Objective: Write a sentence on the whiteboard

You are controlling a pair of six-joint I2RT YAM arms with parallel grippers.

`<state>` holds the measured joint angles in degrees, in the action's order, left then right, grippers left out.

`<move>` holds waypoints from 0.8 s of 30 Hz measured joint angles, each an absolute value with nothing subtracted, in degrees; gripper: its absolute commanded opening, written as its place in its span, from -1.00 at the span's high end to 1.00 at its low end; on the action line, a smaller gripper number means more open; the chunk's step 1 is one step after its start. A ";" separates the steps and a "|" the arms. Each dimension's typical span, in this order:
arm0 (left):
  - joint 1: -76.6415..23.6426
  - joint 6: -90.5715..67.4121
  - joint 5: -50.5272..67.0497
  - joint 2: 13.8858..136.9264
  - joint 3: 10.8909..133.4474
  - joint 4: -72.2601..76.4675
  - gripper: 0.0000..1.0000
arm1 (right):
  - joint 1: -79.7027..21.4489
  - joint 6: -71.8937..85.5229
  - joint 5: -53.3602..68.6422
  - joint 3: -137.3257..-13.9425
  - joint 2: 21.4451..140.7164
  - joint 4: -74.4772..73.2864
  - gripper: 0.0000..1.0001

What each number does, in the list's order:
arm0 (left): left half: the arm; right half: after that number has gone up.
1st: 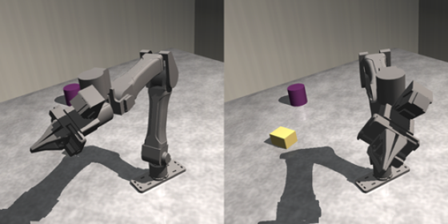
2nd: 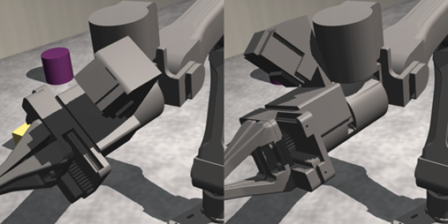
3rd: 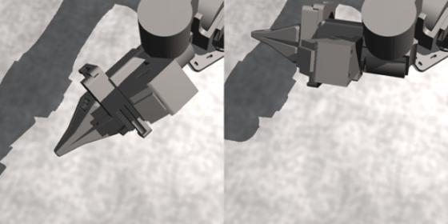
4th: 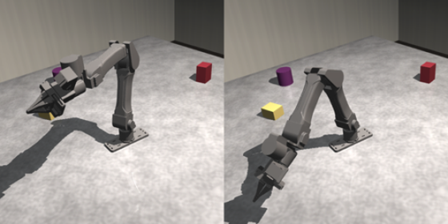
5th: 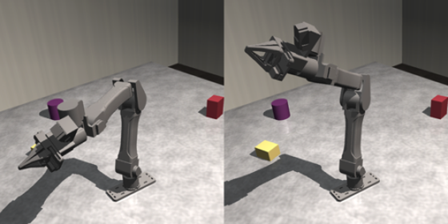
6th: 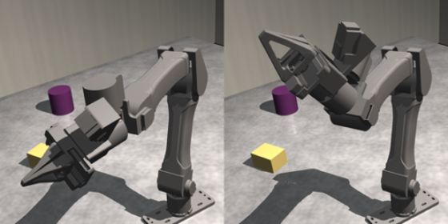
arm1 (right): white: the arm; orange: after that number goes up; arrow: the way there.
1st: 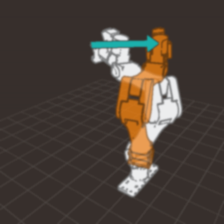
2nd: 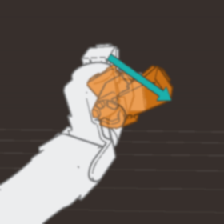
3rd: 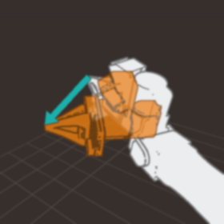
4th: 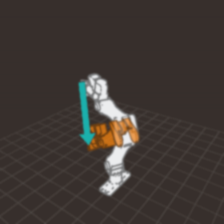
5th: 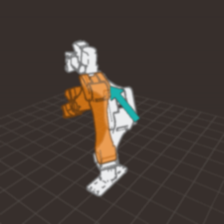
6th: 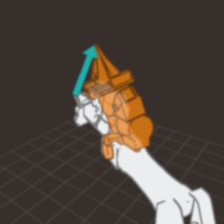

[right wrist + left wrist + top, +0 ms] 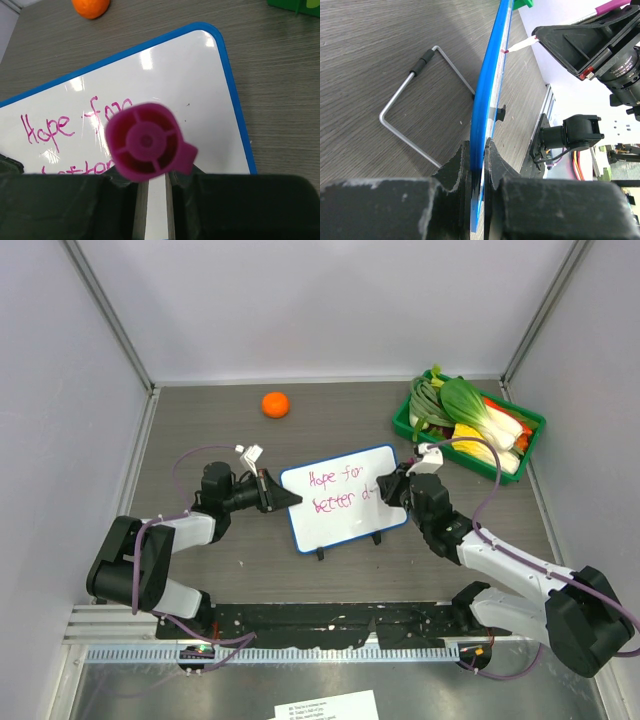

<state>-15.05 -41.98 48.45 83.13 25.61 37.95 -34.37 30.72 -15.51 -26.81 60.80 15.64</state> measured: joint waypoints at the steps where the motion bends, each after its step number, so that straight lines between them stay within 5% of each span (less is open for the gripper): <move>1: -15.05 -41.98 48.45 83.13 25.61 37.95 1.00 | -34.35 30.59 -15.29 -26.81 60.80 15.62 0.99; 24: -15.05 -41.93 48.45 83.13 25.61 37.93 1.00 | -34.37 30.20 -15.79 -24.86 58.15 13.13 0.99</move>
<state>-15.05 -41.93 48.45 83.13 25.61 37.93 -34.37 30.20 -15.79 -24.86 58.15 13.13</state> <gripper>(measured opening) 0.090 0.206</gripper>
